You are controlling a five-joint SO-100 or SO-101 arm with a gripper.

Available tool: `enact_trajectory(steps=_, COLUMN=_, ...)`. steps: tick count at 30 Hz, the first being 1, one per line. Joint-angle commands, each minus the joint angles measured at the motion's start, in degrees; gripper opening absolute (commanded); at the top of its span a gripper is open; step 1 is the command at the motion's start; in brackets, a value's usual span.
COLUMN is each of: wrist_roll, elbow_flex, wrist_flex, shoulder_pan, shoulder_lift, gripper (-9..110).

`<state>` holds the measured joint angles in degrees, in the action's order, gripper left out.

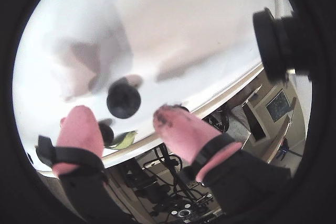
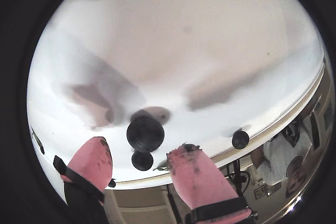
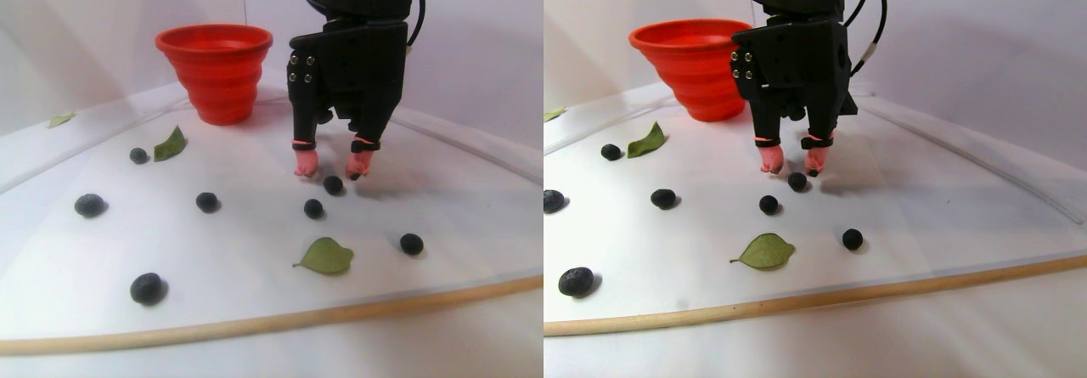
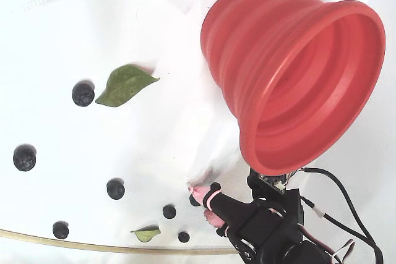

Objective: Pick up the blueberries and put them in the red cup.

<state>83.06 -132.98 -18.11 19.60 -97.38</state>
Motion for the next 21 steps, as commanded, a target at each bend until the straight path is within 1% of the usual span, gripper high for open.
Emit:
enact_trajectory(steps=1, wrist_roll=0.4, elbow_flex=0.4, wrist_flex=0.2, shoulder_pan=0.2, shoulder_lift=0.0, gripper=22)
enact_trajectory(steps=21, wrist_roll=1.1, elbow_flex=4.1, wrist_flex=-0.7, shoulder_pan=0.4, shoulder_lift=4.7, gripper=21)
